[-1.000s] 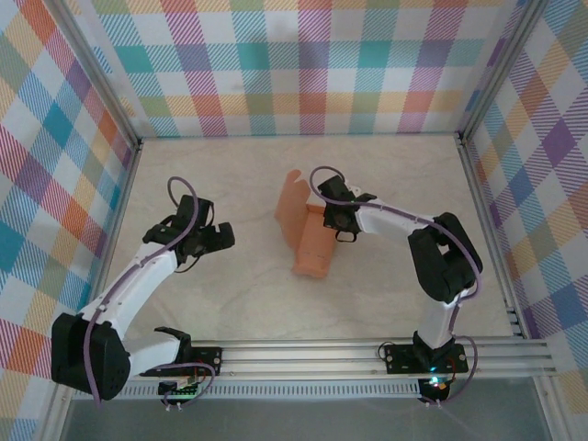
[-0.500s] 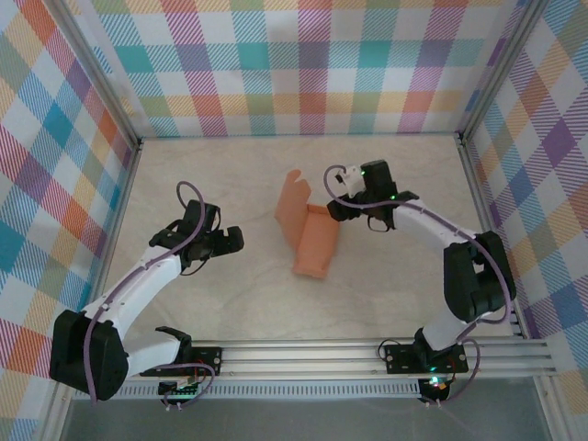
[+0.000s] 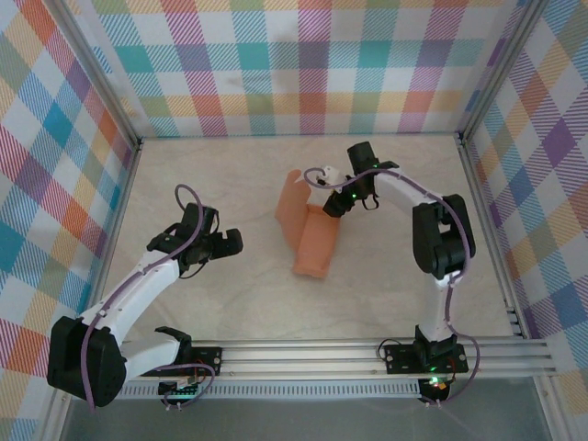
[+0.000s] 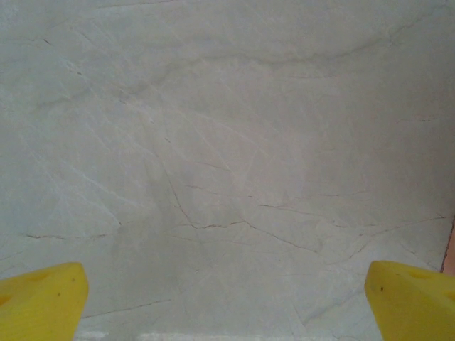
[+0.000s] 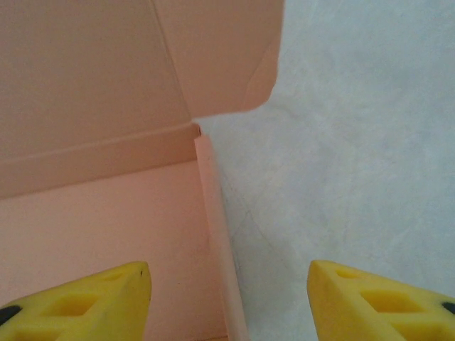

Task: Fold the paper box

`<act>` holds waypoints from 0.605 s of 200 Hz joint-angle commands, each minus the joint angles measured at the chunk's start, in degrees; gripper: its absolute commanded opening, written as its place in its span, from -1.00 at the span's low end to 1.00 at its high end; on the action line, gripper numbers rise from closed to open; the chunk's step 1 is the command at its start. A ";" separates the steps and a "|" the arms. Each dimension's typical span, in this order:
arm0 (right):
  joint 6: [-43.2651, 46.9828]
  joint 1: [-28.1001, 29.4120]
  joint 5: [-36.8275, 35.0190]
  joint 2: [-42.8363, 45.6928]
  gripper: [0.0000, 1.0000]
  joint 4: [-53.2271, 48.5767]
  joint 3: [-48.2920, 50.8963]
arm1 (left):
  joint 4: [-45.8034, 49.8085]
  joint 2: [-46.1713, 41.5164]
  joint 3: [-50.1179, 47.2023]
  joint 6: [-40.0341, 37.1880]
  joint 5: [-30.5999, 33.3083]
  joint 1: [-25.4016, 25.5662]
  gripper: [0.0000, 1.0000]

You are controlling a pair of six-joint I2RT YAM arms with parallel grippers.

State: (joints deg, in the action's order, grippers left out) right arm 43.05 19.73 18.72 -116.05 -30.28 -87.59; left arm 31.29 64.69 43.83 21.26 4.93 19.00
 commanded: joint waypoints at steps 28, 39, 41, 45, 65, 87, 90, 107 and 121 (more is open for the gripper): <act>5.13 0.29 1.39 -5.94 0.01 -5.51 -6.46 | 0.02 -0.02 -0.62 -0.12 -0.72 0.33 1.00; 5.13 0.23 1.23 -6.64 -0.04 -5.84 -7.43 | 0.04 0.23 -0.46 -0.03 -0.95 0.33 1.00; 5.12 0.29 1.27 -6.78 -0.04 -5.77 -7.53 | 0.01 0.30 -0.43 -0.04 -0.92 0.33 1.00; 5.19 0.23 1.32 -6.95 -0.09 -5.68 -7.68 | -0.08 0.39 -0.35 0.00 -0.98 0.34 1.00; 5.24 0.28 1.00 -7.77 -0.21 -5.12 -8.40 | -0.27 1.00 -0.15 0.06 -1.32 0.38 1.00; 5.83 0.29 0.90 -9.07 -0.36 -6.08 -9.63 | -0.03 1.40 0.07 -0.08 -1.24 0.42 1.00; 5.84 0.24 0.94 -9.22 -0.36 -6.10 -9.82 | 0.01 1.32 0.11 -0.14 -1.24 0.38 1.00; 6.01 0.26 1.38 -9.58 -0.39 -6.12 -10.05 | 0.17 1.36 0.19 -0.25 -0.78 0.49 1.00; 6.08 0.25 1.76 -10.12 -0.45 -6.77 -10.74 | 0.26 1.44 0.29 -0.25 -0.62 0.42 1.00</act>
State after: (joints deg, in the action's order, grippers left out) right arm 47.55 19.73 18.55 -124.75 -34.70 -96.23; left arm 31.29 65.93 43.64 21.26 4.29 19.00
